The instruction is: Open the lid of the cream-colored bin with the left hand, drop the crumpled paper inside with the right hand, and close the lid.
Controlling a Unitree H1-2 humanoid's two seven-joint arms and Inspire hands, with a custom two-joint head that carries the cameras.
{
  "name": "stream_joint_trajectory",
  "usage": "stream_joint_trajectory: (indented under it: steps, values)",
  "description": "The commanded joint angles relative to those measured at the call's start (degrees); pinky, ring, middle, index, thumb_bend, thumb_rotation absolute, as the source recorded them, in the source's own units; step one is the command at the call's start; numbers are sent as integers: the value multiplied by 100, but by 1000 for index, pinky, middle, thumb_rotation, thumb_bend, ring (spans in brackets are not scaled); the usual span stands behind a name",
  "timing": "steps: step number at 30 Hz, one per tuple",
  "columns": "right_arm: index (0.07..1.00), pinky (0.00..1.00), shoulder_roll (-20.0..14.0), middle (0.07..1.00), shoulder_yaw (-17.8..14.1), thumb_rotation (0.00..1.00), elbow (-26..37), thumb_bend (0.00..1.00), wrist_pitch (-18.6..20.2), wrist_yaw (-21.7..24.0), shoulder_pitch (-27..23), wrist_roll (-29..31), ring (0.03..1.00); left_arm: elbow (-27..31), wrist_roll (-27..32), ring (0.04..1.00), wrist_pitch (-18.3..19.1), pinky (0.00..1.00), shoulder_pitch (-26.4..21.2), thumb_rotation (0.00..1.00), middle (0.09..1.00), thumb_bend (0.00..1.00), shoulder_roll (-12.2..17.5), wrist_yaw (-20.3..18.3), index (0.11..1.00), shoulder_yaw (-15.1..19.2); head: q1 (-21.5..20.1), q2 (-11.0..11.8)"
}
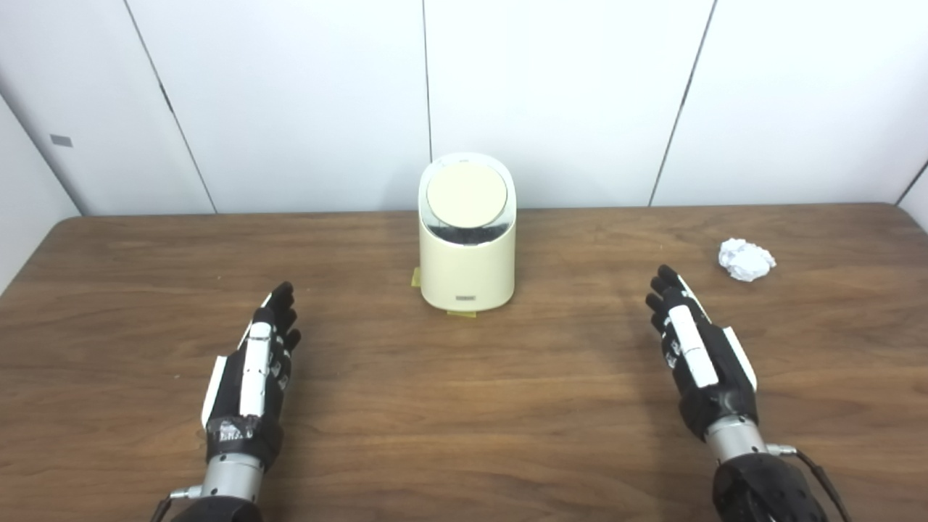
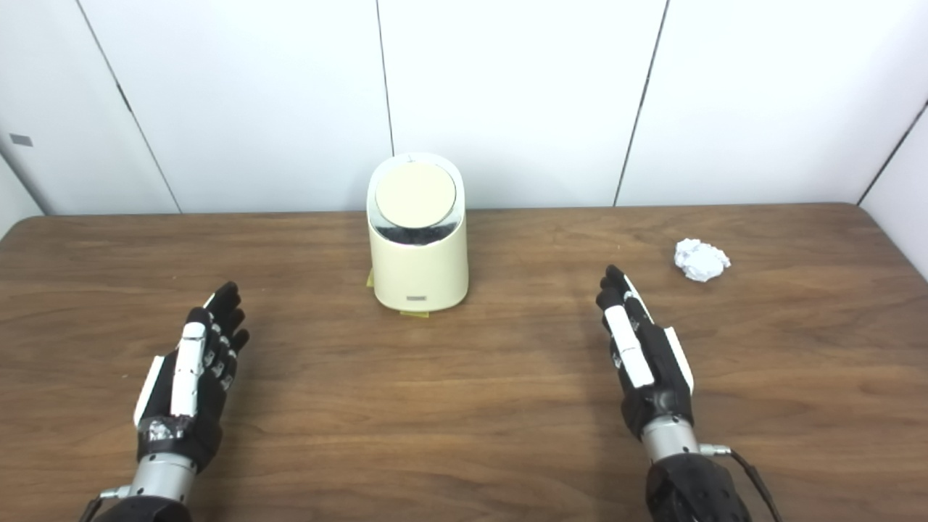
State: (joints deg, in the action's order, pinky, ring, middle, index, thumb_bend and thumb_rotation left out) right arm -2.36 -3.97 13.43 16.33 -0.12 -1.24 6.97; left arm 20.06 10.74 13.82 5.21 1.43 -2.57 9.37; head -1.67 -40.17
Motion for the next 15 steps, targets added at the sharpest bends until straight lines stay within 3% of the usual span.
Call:
stream_joint_trajectory:
  steps: [1, 15]
  values:
    - [939, 1000, -6, 959, 15, 735, 113, 621, -241, 43, -188, -6, 958, 61, -42, 992, -201, 1000, 52, 866, 977, 442, 152, -49, 960, -21, 5, 0]
    - [953, 1000, 47, 961, -7, 696, 89, 588, -287, 34, -162, 14, 957, 33, -149, 999, -214, 1000, 43, 858, 983, 472, 240, -34, 981, -105, 8, 19]
